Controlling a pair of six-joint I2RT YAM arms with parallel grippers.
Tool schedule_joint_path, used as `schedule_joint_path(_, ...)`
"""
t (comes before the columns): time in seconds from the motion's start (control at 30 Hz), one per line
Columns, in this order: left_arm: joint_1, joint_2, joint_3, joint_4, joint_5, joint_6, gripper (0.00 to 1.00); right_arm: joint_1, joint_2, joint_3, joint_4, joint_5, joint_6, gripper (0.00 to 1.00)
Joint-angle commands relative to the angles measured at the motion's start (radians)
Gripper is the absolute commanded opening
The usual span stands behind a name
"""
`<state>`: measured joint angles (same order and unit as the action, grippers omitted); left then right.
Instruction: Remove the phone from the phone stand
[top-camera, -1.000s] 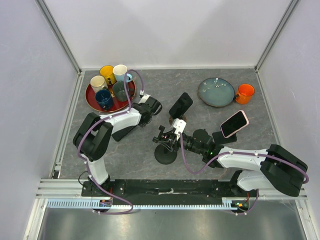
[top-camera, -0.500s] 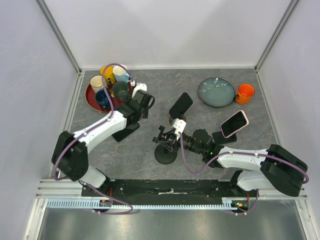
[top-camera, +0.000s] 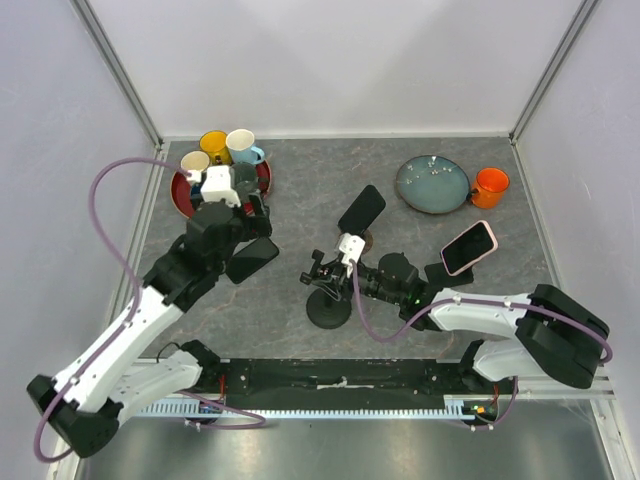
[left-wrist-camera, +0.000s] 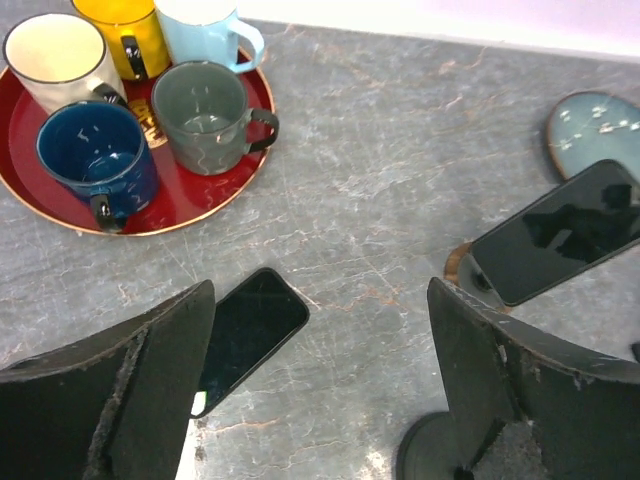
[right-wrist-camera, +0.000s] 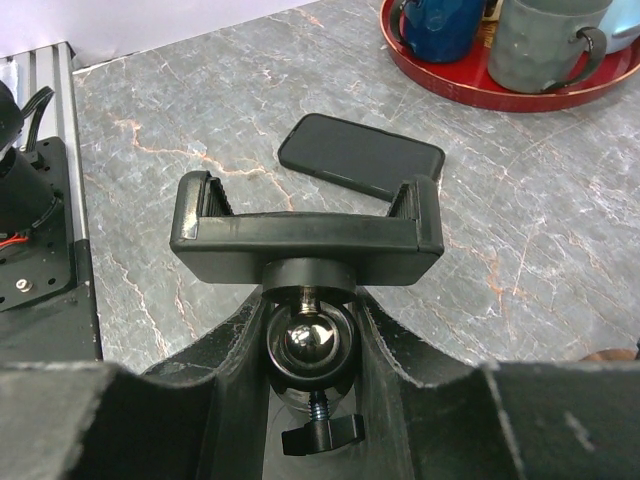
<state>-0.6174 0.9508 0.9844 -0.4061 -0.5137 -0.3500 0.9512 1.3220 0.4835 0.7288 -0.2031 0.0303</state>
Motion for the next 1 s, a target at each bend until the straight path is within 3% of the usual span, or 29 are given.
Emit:
schedule_joint_path(0.0, 0.004, -0.131, -0.055, 0.073, 0.066, 0.042, 0.94, -0.005, 0.046, 0.04, -0.124, -0.015, 0.023, 0.0)
schedule_joint_path(0.27, 0.002, -0.282, -0.093, 0.082, 0.086, 0.106, 0.95, 0.017, 0.126, 0.154, -0.131, -0.009, 0.014, 0.0)
schedule_joint_path(0.63, 0.002, -0.471, -0.227, 0.124, 0.027, 0.148, 0.95, 0.004, 0.287, 0.394, -0.106, 0.252, -0.023, 0.0)
schedule_joint_path(0.97, 0.007, -0.478, -0.274, 0.135, 0.034, 0.16, 0.94, -0.066, 0.537, 0.702, -0.028, 0.408, -0.072, 0.0)
